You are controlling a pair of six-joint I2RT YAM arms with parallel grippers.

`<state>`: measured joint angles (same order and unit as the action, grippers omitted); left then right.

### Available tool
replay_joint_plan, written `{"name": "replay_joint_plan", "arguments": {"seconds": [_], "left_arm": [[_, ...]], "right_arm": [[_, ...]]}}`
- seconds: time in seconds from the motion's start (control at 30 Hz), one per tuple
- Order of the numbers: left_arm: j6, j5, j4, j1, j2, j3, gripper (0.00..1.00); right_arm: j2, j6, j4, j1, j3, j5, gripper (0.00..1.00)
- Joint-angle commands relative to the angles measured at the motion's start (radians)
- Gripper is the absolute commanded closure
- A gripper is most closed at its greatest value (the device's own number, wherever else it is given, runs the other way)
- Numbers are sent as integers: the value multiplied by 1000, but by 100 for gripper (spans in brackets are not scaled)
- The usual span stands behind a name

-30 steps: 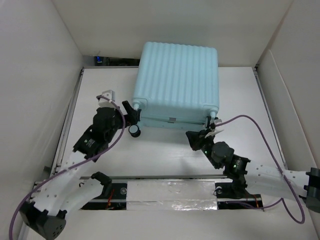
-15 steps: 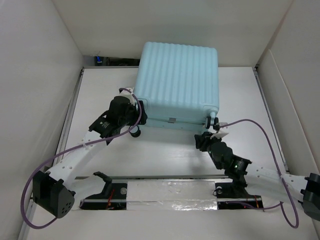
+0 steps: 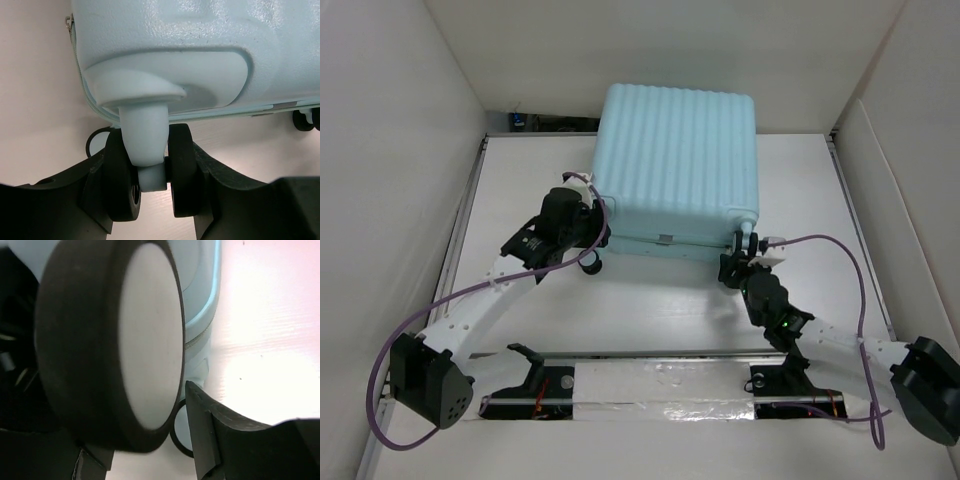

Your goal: Pack the luggage

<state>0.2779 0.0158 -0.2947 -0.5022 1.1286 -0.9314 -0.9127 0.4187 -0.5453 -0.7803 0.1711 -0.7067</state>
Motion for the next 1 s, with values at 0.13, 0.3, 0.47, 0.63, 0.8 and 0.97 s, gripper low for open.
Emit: {"name": "replay_joint_plan", "arguments": {"seconds": [0.13, 0.3, 0.47, 0.63, 0.8, 0.97], "left_arm": [[-28, -79, 61, -6, -64, -49, 100], [-25, -122, 78, -6, -72, -38, 100], [-23, -151, 78, -6, -69, -38, 100], [-20, -168, 83, -6, -76, -29, 100], [-14, -200, 101, -6, -73, -27, 100], [46, -341, 163, -47, -50, -24, 100]], "right_arm": [[-116, -81, -261, 102, 38, 136, 49], [-184, -90, -373, 90, 27, 144, 50], [-267, -136, -499, 90, 44, 67, 65], [-360, -182, -634, 90, 59, 33, 94], [-380, -209, -696, 8, 44, 23, 100], [-460, -215, -634, -198, 106, -34, 100]]}}
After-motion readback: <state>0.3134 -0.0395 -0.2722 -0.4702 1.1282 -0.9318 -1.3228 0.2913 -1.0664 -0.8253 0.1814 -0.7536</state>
